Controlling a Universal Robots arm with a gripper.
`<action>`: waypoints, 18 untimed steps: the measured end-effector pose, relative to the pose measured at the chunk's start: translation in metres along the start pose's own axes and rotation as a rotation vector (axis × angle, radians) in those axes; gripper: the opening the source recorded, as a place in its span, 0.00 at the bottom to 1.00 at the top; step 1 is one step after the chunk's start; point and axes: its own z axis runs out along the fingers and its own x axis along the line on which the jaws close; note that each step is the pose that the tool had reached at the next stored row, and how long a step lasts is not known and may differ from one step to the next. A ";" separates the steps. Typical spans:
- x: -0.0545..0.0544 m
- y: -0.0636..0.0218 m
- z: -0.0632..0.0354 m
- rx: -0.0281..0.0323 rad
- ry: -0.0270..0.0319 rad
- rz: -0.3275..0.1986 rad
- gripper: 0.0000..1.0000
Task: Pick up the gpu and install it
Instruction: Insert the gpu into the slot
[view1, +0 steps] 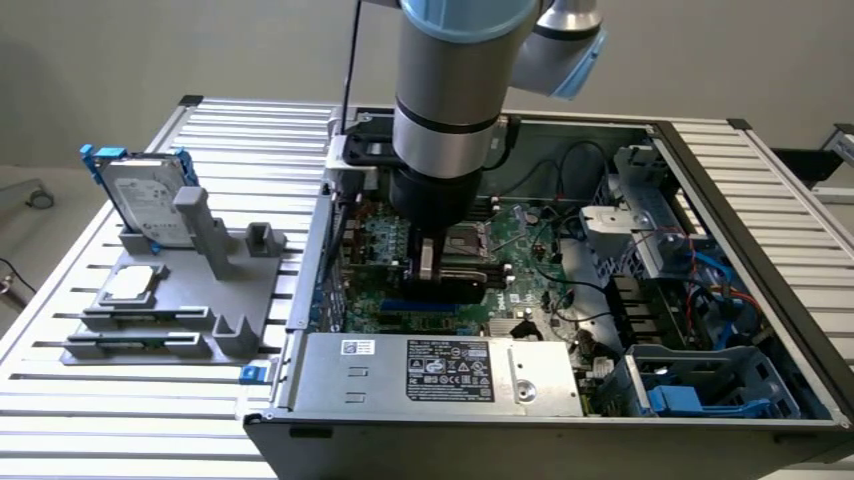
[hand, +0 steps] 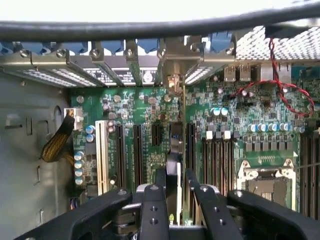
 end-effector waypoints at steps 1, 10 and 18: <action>0.000 0.0002 -0.0001 -0.0023 0.0000 0.000 0.27; 0.000 -0.0022 -0.0001 -0.0023 -0.0002 0.000 0.27; 0.000 -0.0053 -0.0006 -0.0045 0.0000 0.000 0.27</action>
